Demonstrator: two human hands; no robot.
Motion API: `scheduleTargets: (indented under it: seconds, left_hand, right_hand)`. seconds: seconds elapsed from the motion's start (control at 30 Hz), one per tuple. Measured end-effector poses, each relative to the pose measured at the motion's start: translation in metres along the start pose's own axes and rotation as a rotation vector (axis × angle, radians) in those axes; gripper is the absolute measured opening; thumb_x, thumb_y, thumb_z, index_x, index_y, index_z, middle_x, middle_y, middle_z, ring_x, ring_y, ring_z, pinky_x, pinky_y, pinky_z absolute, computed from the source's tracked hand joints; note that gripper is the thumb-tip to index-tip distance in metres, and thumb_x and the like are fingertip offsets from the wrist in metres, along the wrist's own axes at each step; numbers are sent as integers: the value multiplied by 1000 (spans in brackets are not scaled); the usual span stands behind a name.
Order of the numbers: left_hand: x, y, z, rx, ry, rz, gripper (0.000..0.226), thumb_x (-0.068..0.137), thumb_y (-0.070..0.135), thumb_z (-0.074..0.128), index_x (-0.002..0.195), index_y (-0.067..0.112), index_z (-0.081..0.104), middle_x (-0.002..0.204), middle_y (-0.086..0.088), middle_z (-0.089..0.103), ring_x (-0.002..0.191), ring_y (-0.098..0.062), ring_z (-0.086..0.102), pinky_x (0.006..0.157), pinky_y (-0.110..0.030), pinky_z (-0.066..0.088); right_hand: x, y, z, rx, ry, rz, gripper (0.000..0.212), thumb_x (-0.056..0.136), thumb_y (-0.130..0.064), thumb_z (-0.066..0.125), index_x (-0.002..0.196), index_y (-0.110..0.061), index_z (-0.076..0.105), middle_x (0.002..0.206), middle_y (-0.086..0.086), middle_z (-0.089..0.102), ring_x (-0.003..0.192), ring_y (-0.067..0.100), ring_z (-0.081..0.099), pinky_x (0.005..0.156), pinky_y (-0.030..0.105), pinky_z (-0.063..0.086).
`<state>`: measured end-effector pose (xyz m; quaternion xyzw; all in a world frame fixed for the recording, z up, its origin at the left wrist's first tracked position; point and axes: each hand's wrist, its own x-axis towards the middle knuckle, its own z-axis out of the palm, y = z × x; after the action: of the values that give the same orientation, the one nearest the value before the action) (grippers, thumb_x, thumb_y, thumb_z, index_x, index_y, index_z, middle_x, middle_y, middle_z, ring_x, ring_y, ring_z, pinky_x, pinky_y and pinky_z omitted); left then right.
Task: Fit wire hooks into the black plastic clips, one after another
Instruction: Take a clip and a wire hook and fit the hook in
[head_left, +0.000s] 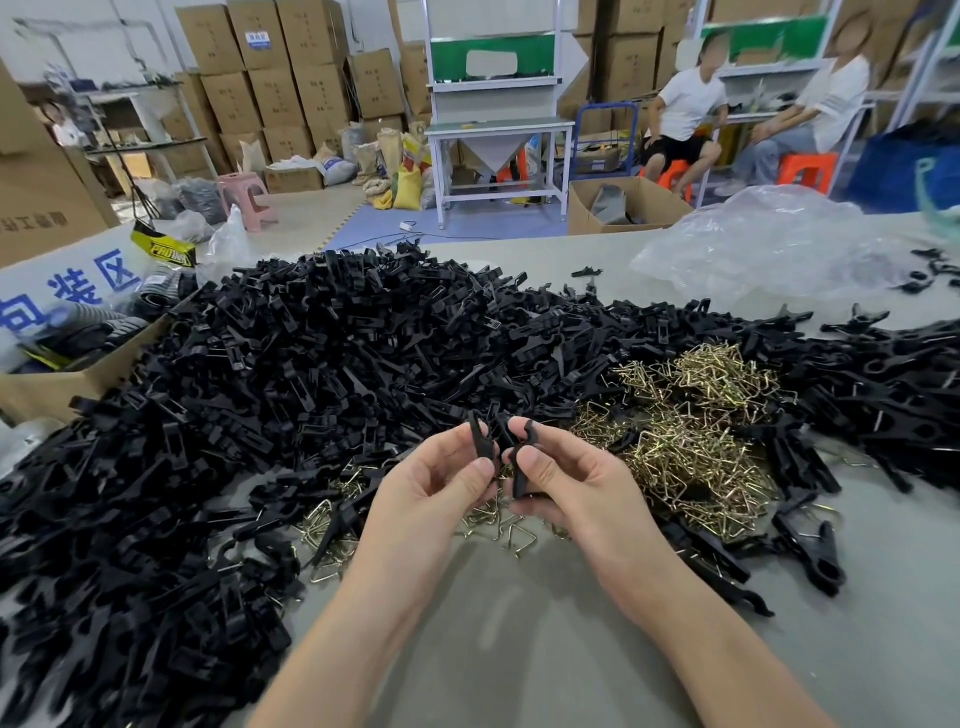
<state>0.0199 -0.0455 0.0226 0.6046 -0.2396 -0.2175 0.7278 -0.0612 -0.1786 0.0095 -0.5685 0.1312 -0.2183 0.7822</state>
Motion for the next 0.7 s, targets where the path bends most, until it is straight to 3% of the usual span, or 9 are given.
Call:
scheduleTargets:
  seconds: [0.1, 0.27, 0.47, 0.57, 0.7]
  left_hand:
    - [-1, -1, -2, 81, 34, 44, 27, 93, 0, 65, 93, 26, 73, 101, -5, 74, 96, -11, 70, 83, -19, 54]
    - [0, 0, 0, 162, 79, 40, 48, 103, -4, 41, 80, 25, 72, 80, -1, 73, 76, -13, 70, 71, -24, 57]
    - [0, 4, 3, -97, 51, -76, 31, 99, 5, 48, 88, 15, 75, 85, -7, 71, 73, -18, 64, 61, -26, 52]
    - [-2, 2, 3, 5, 30, 2, 18, 101, 2, 51, 105, 11, 67, 98, -3, 75, 77, -14, 66, 66, -23, 54]
    - [-5, 4, 4, 73, 28, 42, 22, 99, 3, 55, 116, 16, 61, 105, -2, 76, 86, -12, 72, 75, -17, 54]
  right_hand:
    - [0, 1, 0, 16, -14, 11, 30, 80, -32, 74, 110, -29, 78, 96, 2, 76, 80, 17, 70, 77, 33, 62]
    - [-1, 1, 1, 12, -18, 24, 31, 78, -35, 75, 109, -30, 78, 93, 1, 75, 80, 15, 70, 75, 30, 61]
    - [0, 2, 0, 5, -16, 33, 35, 77, -36, 75, 111, -27, 77, 104, 4, 76, 88, 20, 71, 76, 29, 60]
    - [1, 2, -1, -7, -19, 31, 39, 78, -35, 74, 115, -23, 74, 109, 3, 77, 90, 19, 72, 75, 29, 61]
    - [1, 1, -1, -18, -21, 17, 38, 79, -32, 72, 116, -22, 72, 111, 1, 77, 88, 16, 73, 76, 30, 61]
